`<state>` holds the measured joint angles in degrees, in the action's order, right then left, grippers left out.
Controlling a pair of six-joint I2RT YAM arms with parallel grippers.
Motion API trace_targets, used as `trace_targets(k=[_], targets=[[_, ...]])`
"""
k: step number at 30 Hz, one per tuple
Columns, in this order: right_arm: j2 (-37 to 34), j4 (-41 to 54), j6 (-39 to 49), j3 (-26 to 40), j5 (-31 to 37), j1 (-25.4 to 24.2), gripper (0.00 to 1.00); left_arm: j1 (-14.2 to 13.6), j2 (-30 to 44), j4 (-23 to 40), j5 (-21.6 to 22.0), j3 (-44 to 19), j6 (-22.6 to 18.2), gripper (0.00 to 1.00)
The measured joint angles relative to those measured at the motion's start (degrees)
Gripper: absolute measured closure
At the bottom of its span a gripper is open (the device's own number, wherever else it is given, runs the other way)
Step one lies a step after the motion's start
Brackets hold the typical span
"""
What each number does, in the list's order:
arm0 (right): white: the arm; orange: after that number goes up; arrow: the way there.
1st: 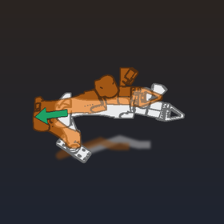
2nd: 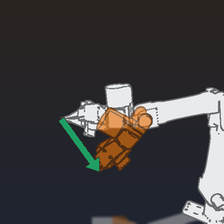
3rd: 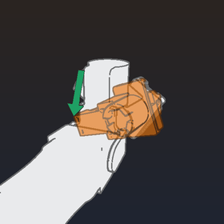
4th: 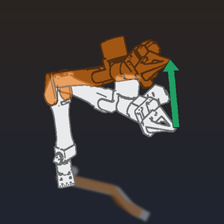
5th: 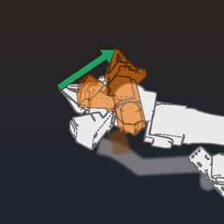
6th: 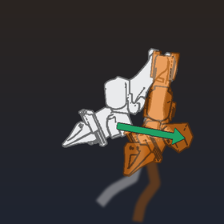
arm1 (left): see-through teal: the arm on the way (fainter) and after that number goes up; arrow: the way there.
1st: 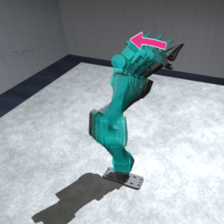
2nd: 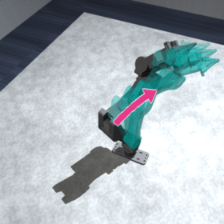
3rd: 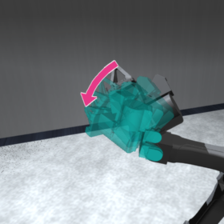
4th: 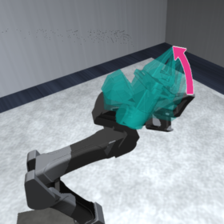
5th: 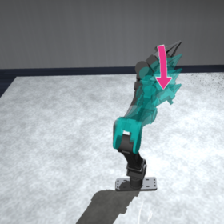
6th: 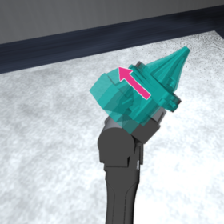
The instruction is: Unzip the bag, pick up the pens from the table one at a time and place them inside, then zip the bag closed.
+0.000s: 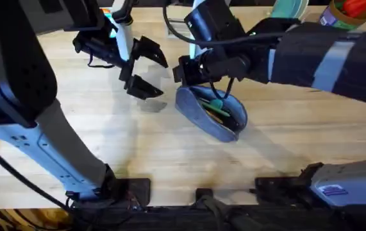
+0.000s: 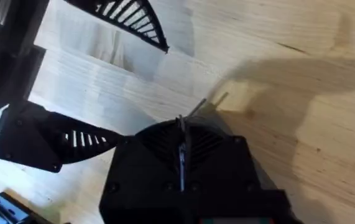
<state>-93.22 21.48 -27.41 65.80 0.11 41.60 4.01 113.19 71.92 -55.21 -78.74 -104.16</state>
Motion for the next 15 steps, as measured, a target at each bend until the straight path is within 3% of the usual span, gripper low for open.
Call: trace_targets(k=[9, 15], targets=[[7.78, 3.93, 1.52, 0.00, -0.06, 0.00, 0.971, -0.92, 0.00, 0.27, -2.70, 0.00, 0.00, 0.007], [8.23, 4.24, 1.78, 0.00, -0.01, 0.00, 0.971, -5.25, 0.00, 0.28, -3.34, 0.00, 0.00, 0.007]])
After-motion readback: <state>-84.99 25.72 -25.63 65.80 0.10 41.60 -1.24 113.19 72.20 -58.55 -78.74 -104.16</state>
